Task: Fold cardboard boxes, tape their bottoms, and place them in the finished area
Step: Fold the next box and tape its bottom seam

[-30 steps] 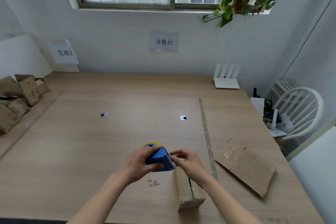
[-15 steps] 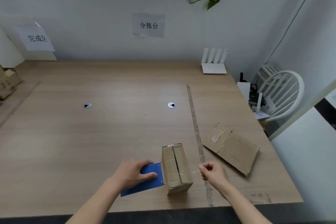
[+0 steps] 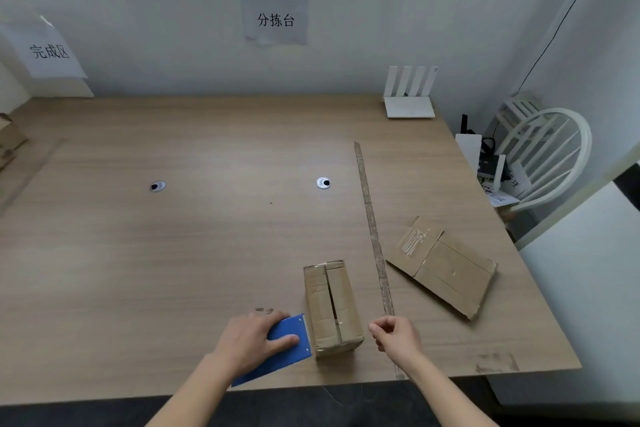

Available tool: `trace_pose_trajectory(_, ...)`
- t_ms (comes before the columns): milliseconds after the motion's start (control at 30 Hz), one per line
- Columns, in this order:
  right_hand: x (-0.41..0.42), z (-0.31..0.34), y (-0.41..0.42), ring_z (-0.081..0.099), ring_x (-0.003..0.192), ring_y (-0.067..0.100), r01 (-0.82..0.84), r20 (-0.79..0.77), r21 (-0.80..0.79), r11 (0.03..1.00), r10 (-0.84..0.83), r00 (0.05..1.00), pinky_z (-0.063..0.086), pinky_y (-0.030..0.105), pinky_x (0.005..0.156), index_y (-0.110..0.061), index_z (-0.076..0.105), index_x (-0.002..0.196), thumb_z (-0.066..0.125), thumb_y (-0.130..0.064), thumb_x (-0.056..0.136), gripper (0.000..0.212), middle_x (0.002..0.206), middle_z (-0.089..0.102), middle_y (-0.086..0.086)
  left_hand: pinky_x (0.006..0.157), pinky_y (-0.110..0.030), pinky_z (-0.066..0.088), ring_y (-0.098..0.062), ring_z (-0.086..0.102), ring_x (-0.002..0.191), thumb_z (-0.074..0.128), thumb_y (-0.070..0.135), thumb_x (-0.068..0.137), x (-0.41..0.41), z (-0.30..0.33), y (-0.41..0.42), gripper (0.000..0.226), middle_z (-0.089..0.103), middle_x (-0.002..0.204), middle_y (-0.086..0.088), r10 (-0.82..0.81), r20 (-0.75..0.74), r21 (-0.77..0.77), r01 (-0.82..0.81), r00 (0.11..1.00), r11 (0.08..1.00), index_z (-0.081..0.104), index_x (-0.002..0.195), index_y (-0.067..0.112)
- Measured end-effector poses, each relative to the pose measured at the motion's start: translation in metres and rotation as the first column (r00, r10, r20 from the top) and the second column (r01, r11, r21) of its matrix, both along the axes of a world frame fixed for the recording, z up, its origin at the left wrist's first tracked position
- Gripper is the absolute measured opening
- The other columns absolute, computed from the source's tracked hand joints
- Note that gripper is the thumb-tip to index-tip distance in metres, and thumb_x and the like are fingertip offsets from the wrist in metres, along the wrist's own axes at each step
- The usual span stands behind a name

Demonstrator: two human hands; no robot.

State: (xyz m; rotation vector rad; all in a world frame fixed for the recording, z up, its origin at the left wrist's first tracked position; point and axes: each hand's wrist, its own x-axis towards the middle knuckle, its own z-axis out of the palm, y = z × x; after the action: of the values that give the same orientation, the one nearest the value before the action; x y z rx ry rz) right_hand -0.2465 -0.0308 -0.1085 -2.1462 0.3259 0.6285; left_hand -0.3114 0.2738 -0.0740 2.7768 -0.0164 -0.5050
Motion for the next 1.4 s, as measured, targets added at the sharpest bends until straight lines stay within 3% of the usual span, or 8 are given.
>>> trace_pose_trajectory(133,-0.005,-0.012,0.022,0.069,0.101,0.017,0.032,-0.029,-0.077,0.996,-0.034,0.999,0.055,0.040,0.098,-0.017,0.071,0.124,0.068,-0.025,0.096,0.030,0.106,0.075,-0.002,0.071,-0.031,0.045,-0.012,0.064,0.092,0.034,0.083,0.086,0.000,-0.012,-0.013,0.063,0.069,0.109,0.013,0.034,0.017,0.046,-0.035,0.999,0.998,0.048,0.137,0.048)
trace_pose_trajectory(233,-0.003,-0.009,0.021,0.051,0.134,0.027,0.035,-0.013,-0.192,0.981,-0.039,0.999,0.041,0.041,0.112,-0.023,0.030,0.158,0.069,-0.030,0.094,0.075,0.149,0.052,0.001,0.068,-0.029,0.042,-0.010,0.064,0.091,0.034,0.083,0.085,0.001,-0.011,-0.009,0.062,0.069,0.111,0.014,0.030,0.018,0.059,-0.031,0.999,0.998,0.047,0.136,0.049)
trace_pose_trajectory(367,-0.010,0.002,0.041,0.044,0.140,0.017,-0.052,0.262,-0.168,0.984,0.096,0.960,0.038,0.039,0.116,-0.029,0.031,0.156,0.054,-0.041,0.101,0.062,0.158,0.040,-0.002,0.063,-0.024,0.036,-0.004,0.055,0.080,0.030,0.086,0.081,0.000,-0.007,-0.005,0.067,0.068,0.111,0.017,0.045,0.016,0.015,-0.045,0.999,0.999,0.046,0.134,0.050)
trace_pose_trajectory(567,-0.029,0.001,0.090,0.010,0.155,0.024,-0.284,0.074,-0.342,0.896,0.326,0.942,0.029,0.042,0.119,-0.024,-0.023,0.156,0.053,-0.079,0.083,0.119,0.169,-0.009,0.004,0.062,-0.018,0.036,-0.002,0.055,0.079,0.031,0.086,0.082,-0.004,-0.007,-0.007,0.066,0.067,0.112,0.017,0.060,0.001,-0.034,-0.060,0.998,0.998,0.045,0.136,0.051)
trace_pose_trajectory(800,-0.028,0.005,0.087,0.011,0.155,0.027,-0.335,0.051,-0.349,0.875,0.374,0.926,0.030,0.044,0.119,-0.024,-0.030,0.153,0.052,-0.073,0.087,0.117,0.168,-0.013,0.006,0.069,-0.028,0.041,-0.008,0.063,0.094,0.030,0.088,0.078,-0.016,-0.004,0.013,0.069,0.067,0.117,0.020,0.088,0.012,-0.039,-0.088,0.996,0.995,0.042,0.138,0.055)
trace_pose_trajectory(1067,-0.031,0.017,0.091,0.012,0.155,0.028,-0.344,0.036,-0.343,0.874,0.377,0.925,0.030,0.045,0.118,-0.024,-0.029,0.154,0.054,-0.070,0.089,0.115,0.169,-0.011,0.008,0.066,-0.020,0.038,0.000,0.054,0.085,0.036,0.088,0.080,-0.016,0.005,0.026,0.070,0.065,0.119,0.023,0.051,-0.026,-0.076,-0.053,0.998,0.996,0.043,0.140,0.055)
trace_pose_trajectory(1300,-0.031,0.022,0.085,0.011,0.155,0.027,-0.368,0.049,-0.327,0.870,0.405,0.913,0.030,0.047,0.119,-0.024,-0.028,0.154,0.054,-0.069,0.089,0.114,0.169,-0.012,0.006,0.068,-0.016,0.041,0.002,0.060,0.088,0.044,0.087,0.073,-0.026,0.002,0.045,0.037,0.060,0.089,0.038,0.140,-0.044,-0.148,-0.145,0.989,0.978,0.045,0.108,0.078)
trace_pose_trajectory(1400,-0.030,0.024,0.082,0.011,0.155,0.027,-0.364,0.043,-0.342,0.867,0.401,0.915,0.029,0.048,0.119,-0.025,-0.030,0.153,0.053,-0.072,0.087,0.116,0.168,-0.013,0.006,0.068,-0.020,0.041,-0.002,0.062,0.091,0.039,0.088,0.073,-0.023,-0.001,0.035,0.058,0.065,0.099,0.031,0.133,-0.004,-0.072,-0.133,0.991,0.989,0.049,0.125,0.064)
